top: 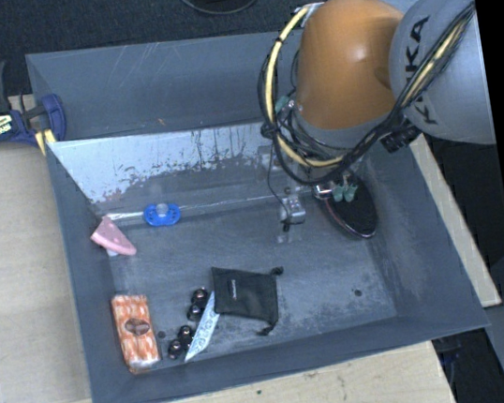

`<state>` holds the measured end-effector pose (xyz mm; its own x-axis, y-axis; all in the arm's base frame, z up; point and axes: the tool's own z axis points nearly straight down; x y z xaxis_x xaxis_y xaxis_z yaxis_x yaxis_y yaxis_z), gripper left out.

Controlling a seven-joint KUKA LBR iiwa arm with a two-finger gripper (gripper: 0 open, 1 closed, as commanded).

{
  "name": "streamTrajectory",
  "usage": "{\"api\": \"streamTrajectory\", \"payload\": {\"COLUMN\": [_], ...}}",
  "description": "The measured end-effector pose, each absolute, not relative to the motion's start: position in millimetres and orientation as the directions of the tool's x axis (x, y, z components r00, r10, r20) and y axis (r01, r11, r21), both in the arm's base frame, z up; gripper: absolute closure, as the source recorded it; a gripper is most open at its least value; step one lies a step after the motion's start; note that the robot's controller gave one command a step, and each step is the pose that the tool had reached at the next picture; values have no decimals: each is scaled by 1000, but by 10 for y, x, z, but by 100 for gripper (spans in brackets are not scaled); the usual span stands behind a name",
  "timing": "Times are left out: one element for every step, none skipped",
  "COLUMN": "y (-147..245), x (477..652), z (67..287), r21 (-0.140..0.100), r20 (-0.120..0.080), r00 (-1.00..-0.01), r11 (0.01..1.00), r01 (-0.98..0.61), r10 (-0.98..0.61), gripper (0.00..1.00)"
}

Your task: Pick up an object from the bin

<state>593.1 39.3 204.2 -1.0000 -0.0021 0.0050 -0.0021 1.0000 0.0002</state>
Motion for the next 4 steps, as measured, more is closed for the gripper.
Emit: {"api": "streamTrajectory", "payload": {"y": [391, 302, 575, 549], "x": [5948, 5645, 5560, 5281], "z": [2092, 1322, 1033, 714], "r21": [0, 0, 1, 0], "r20": [-4, -2, -4, 0], "r00": [-1000, -992, -979, -987], "r11": [1000, 992, 979, 987], "r01": [-1, -129, -204, -161], "r10": [-1, -129, -204, -161], "gripper": [0, 0, 0, 0]}}
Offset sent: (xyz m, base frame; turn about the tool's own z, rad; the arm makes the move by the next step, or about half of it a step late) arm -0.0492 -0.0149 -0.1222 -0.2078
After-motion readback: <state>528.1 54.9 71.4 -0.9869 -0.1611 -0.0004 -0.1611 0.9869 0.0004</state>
